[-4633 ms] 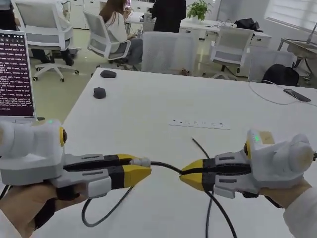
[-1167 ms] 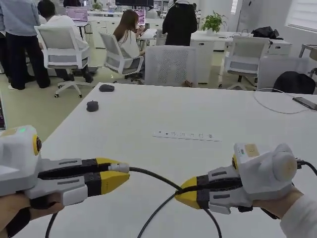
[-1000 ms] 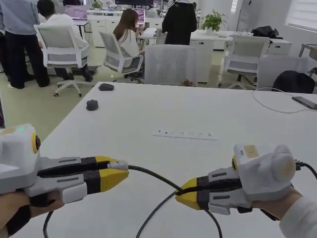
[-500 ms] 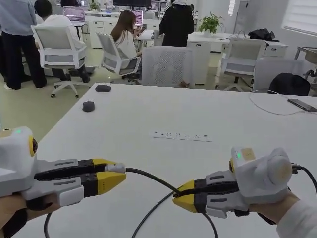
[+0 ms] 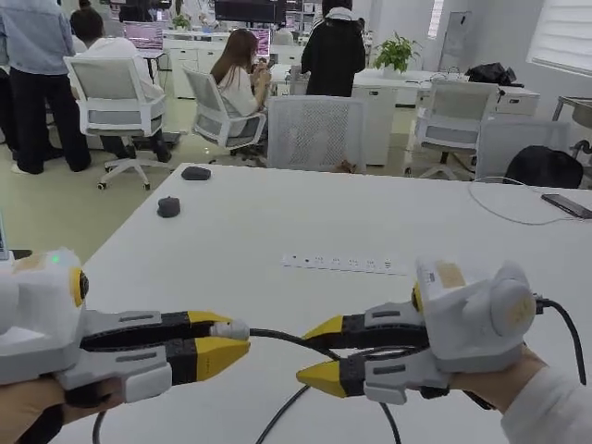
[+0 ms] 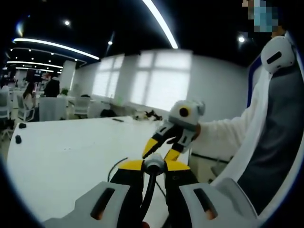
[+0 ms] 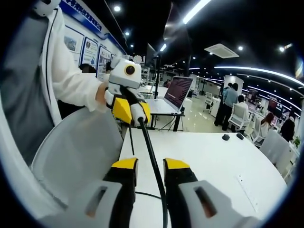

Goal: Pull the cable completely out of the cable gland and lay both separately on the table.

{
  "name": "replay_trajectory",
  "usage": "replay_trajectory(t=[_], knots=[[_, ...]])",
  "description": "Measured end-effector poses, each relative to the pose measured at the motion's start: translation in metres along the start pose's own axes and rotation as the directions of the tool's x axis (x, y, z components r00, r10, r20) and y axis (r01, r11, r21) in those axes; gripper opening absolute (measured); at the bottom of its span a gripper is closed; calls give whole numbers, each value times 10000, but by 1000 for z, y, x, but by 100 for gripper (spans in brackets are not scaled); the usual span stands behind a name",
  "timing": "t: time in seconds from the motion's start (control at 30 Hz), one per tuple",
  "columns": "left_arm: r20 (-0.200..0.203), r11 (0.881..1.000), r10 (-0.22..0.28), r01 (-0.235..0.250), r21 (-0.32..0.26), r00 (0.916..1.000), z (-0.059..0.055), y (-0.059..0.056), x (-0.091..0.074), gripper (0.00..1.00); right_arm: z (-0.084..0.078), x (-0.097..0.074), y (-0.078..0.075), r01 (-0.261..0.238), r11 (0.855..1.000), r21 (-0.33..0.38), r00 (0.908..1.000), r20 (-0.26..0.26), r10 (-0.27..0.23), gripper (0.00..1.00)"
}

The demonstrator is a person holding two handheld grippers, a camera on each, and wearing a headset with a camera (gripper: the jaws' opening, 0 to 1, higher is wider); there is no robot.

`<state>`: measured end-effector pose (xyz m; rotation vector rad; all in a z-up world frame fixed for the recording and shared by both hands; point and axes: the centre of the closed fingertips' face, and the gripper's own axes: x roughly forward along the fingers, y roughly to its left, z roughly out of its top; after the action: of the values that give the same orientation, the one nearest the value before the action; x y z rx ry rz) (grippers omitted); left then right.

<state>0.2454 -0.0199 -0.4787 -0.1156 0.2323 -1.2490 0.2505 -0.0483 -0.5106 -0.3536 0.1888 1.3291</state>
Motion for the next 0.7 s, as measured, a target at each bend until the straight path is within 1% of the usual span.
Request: replay_trajectory(t=[0.03, 0.1, 0.17, 0.2, 0.3, 0.33, 0.47, 0.7], knots=[[-71, 10000, -47, 48, 17, 10000, -2, -1, 1, 16, 9, 3, 2, -86, 9998, -164, 9998, 168, 89, 21], [-111, 9999, -111, 111, 22, 9999, -3, -2, 2, 16, 21, 7, 6, -251, 9983, -534, 9987, 429, 275, 21], [-134, 9998, -196, 196, 23, 9997, -5, -3, 3, 16, 27, 11, 10, -417, 9967, -699, 9977, 508, 453, 19], [-147, 9997, -243, 243, 10, 9996, -5, -3, 3, 16, 28, 12, 11, -441, 9959, -786, 9975, 521, 483, 16], [-146, 9995, -324, 323, -19, 9994, -5, -3, 3, 16, 28, 15, 12, -560, 9947, -865, 9973, 434, 599, 8], [-141, 9994, -344, 343, -30, 9993, -5, -3, 2, 16, 25, 16, 11, -477, 9947, -915, 9982, 306, 507, 5], [-129, 9991, -409, 407, -124, 9991, -6, -3, 1, 16, 24, 17, 13, -386, 9951, -907, 9981, 436, 427, 5], [-101, 9987, -491, 489, -166, 9987, -5, -2, -1, 16, 26, 18, 13, -277, 9951, -954, 9982, 496, 325, 4]])
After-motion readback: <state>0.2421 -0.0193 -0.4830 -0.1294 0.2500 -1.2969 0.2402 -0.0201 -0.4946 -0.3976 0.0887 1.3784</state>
